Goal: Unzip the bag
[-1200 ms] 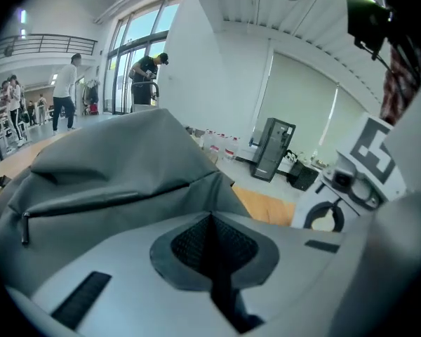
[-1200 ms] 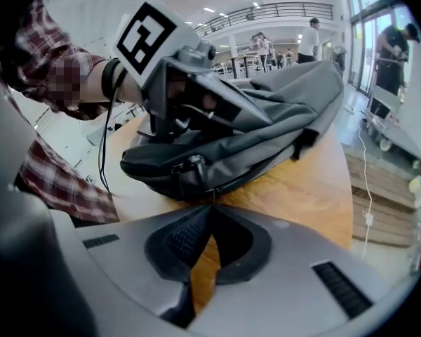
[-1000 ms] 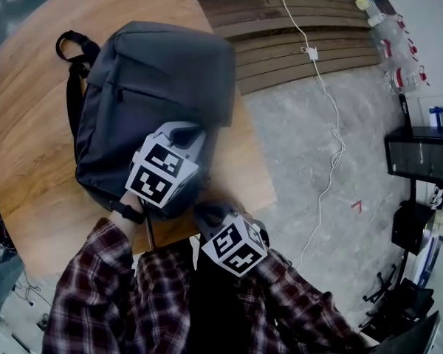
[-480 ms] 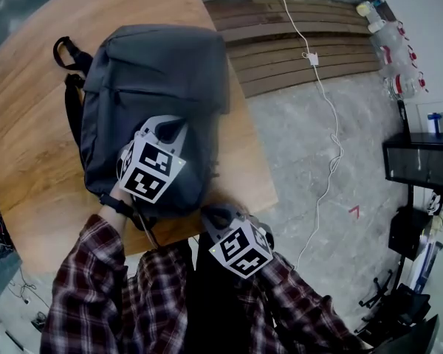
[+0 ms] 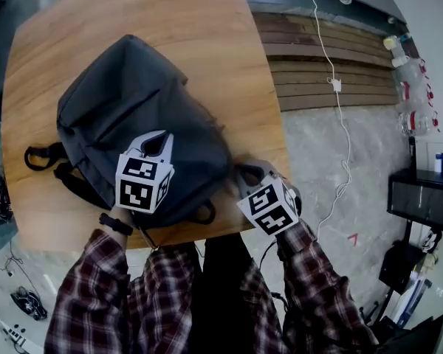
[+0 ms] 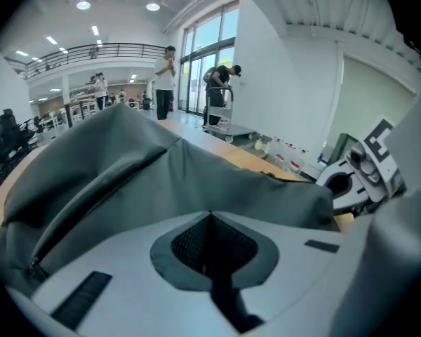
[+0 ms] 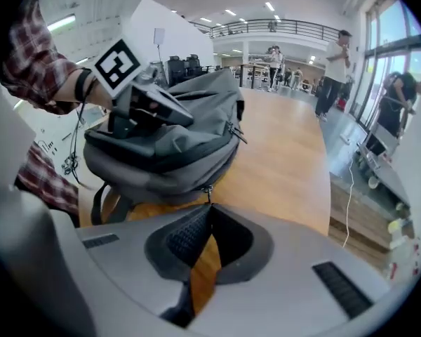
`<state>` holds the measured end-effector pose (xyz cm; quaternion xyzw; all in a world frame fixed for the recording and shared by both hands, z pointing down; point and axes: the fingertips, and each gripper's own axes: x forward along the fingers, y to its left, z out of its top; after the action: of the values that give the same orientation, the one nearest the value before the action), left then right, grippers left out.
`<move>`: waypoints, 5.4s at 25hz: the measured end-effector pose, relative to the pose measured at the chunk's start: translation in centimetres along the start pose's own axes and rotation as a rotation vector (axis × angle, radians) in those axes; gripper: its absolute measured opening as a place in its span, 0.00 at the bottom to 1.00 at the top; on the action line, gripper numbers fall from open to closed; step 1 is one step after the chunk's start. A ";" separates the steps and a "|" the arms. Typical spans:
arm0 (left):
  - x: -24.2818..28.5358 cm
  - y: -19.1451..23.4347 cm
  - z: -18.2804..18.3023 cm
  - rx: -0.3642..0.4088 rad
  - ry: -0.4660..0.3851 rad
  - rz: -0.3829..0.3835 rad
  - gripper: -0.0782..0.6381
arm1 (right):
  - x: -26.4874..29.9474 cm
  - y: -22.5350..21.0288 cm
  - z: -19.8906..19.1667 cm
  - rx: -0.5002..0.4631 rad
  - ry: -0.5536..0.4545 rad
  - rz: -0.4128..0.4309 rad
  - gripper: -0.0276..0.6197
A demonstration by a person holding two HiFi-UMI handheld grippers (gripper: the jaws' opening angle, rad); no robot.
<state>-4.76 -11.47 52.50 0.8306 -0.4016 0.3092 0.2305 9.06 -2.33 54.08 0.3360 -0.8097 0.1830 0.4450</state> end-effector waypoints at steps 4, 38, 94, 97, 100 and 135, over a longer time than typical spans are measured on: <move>-1.9 0.3 -2.0 -0.101 -0.004 0.014 0.12 | 2.2 -1.8 3.3 -0.086 0.009 -0.022 0.06; 3.3 -9.3 2.0 0.572 0.092 -0.427 0.12 | -1.0 3.1 1.0 0.119 -0.029 -0.063 0.06; -1.0 3.1 -1.3 0.210 0.065 -0.001 0.12 | 1.4 4.1 6.8 0.054 -0.111 -0.020 0.06; -0.1 3.1 -0.5 0.212 0.064 0.009 0.12 | 0.3 7.1 6.0 0.081 -0.122 0.019 0.06; 1.1 2.7 0.5 0.222 0.071 -0.014 0.12 | -0.4 10.1 5.9 0.129 -0.141 0.069 0.06; -5.9 1.2 7.0 0.016 -0.281 0.050 0.12 | -6.5 9.8 8.8 0.104 -0.285 0.120 0.06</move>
<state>-6.36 -13.46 43.64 0.8574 -0.4478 0.1988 0.1576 -0.67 1.84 43.96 0.3322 -0.8727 0.2012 0.2960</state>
